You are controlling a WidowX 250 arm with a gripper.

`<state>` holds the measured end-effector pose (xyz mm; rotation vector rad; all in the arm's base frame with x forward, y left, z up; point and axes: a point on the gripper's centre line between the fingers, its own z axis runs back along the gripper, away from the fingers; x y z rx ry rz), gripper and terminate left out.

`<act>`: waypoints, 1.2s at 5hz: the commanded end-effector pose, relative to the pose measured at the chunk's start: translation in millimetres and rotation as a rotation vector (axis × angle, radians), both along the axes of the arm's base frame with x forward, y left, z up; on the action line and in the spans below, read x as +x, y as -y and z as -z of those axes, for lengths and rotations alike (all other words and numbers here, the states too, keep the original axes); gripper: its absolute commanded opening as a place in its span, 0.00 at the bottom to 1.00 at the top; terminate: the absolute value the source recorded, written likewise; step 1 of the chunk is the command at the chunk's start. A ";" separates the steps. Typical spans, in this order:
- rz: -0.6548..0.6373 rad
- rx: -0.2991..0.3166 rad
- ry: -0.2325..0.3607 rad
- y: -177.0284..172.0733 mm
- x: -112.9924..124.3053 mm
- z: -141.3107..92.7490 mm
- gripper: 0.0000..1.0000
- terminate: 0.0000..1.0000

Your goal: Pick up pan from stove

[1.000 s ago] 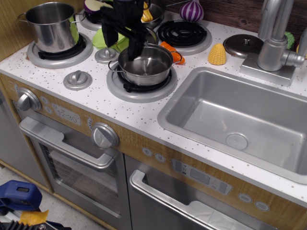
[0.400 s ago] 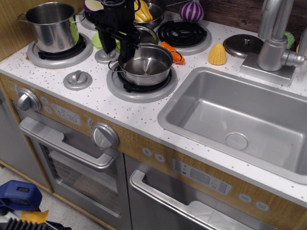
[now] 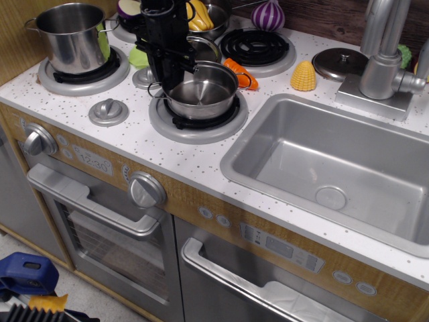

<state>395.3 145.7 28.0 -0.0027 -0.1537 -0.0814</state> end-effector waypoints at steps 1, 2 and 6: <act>0.002 0.028 0.057 -5.4 9.6 -23.9 0.00 0.00; -0.011 0.060 0.045 -0.6 12.5 -40.0 0.00 0.00; 0.019 0.124 0.028 14.6 22.6 -103.7 0.00 1.00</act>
